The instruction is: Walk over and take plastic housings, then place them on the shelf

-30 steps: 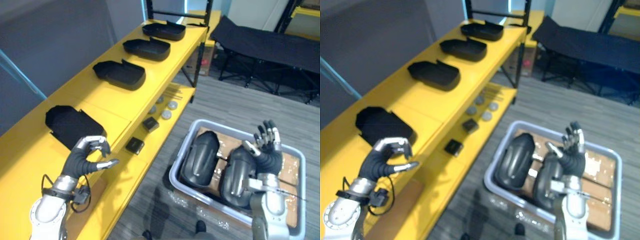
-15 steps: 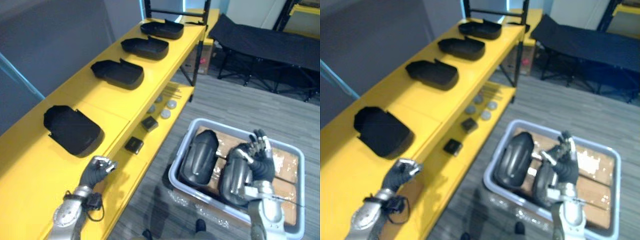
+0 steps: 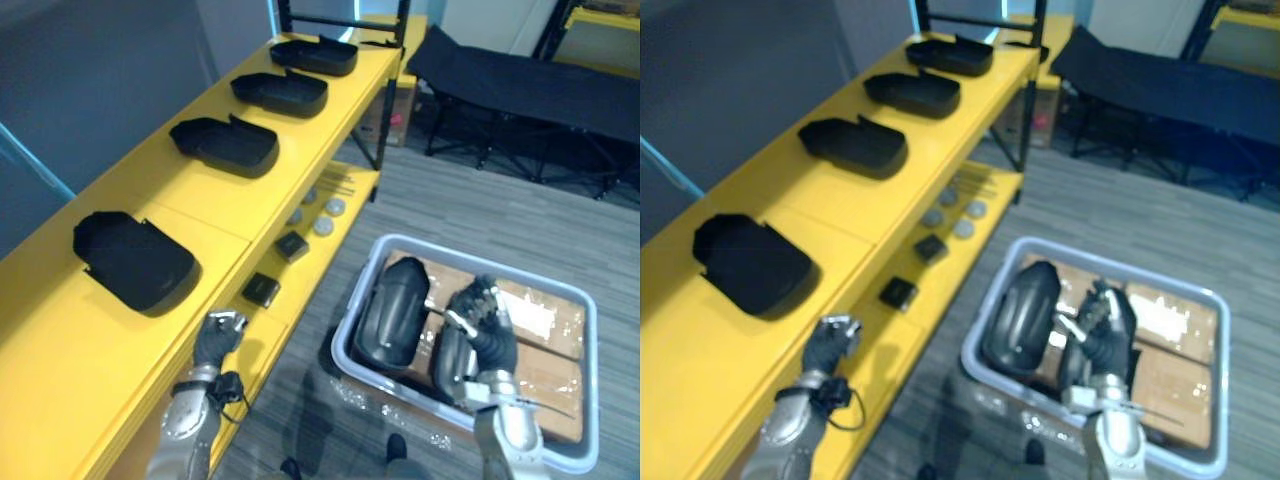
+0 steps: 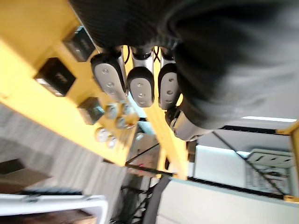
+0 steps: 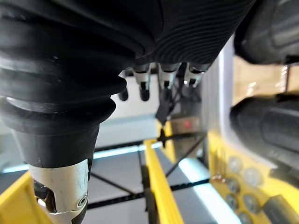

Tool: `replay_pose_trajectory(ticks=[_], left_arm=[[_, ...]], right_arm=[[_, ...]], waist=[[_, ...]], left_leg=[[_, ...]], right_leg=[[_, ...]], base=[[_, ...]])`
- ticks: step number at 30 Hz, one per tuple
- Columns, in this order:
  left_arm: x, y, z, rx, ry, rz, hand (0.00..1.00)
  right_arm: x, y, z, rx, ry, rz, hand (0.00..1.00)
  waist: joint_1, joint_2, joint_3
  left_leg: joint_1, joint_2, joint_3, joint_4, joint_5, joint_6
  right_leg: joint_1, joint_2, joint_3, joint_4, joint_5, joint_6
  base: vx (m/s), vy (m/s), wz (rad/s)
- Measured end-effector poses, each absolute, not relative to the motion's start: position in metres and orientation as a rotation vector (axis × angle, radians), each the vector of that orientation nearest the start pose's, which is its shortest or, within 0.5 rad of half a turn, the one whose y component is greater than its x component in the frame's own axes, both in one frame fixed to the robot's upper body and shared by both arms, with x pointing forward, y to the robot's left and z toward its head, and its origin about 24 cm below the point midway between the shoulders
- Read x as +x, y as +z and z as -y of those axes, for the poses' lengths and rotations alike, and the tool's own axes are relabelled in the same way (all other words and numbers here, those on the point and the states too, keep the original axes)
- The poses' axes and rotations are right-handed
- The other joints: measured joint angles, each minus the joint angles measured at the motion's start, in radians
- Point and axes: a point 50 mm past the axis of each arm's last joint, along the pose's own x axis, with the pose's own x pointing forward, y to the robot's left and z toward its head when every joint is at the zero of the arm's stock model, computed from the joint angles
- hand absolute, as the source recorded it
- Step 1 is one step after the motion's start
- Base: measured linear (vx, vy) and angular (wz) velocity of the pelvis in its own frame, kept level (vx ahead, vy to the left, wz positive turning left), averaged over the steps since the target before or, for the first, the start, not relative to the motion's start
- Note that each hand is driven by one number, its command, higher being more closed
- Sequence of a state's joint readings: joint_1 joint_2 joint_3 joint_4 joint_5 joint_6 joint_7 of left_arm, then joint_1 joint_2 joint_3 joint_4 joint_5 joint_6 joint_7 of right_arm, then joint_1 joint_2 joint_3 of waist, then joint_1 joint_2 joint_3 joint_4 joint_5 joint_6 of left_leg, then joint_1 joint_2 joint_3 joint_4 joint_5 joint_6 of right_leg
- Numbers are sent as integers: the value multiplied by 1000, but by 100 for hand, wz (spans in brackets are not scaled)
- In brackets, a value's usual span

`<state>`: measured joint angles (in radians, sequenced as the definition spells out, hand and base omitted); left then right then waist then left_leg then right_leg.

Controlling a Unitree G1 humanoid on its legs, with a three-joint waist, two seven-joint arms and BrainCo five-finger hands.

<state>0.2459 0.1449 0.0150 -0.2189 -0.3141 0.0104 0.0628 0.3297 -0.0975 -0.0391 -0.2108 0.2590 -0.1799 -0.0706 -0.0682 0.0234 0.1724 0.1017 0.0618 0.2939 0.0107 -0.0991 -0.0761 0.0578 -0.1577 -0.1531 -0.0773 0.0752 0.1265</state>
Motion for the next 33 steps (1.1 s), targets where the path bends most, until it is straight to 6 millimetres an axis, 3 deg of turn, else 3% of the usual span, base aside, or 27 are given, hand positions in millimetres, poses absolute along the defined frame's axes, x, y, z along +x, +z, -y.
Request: replay_pose_trajectory(ticks=[5, 8, 20, 25, 33], left_arm=[[206, 78, -185, -172, 94, 152, 100], [205, 86, -184, -169, 106, 190, 100], [206, 70, -184, -190, 206, 69, 100], [206, 57, -189, -186, 293, 1, 100], [210, 52, -191, -191, 371, -23, 100]], right_arm=[[185, 39, 192, 149, -214, 73, 0], [184, 38, 189, 150, -203, 65, 0], [182, 34, 185, 158, -206, 46, 0], [181, 27, 181, 162, -196, 15, 0], [179, 25, 180, 163, -194, 1, 0]], waist=[[0, -5, 3], [1, -5, 3], [1, -12, 0], [0, -20, -5], [0, -36, -17]], left_leg=[[1, 0, 6, 0, -4, 1], [1, 0, 6, -1, -4, 1], [3, 0, 6, -1, -6, 3], [4, 0, 15, -1, -6, 3], [6, -1, 17, -1, -6, 3]], right_leg=[[-1, 0, 5, 0, 0, 0], [-1, 0, 4, 0, 0, 0], [-3, -1, 4, 8, 0, 0], [-7, 0, 16, 8, 0, 1], [-7, 0, 18, 9, 2, 2]], base=[[1, 3, -2], [0, 0, 0], [0, 0, 0], [-1, 2, -5], [0, 0, 0]])
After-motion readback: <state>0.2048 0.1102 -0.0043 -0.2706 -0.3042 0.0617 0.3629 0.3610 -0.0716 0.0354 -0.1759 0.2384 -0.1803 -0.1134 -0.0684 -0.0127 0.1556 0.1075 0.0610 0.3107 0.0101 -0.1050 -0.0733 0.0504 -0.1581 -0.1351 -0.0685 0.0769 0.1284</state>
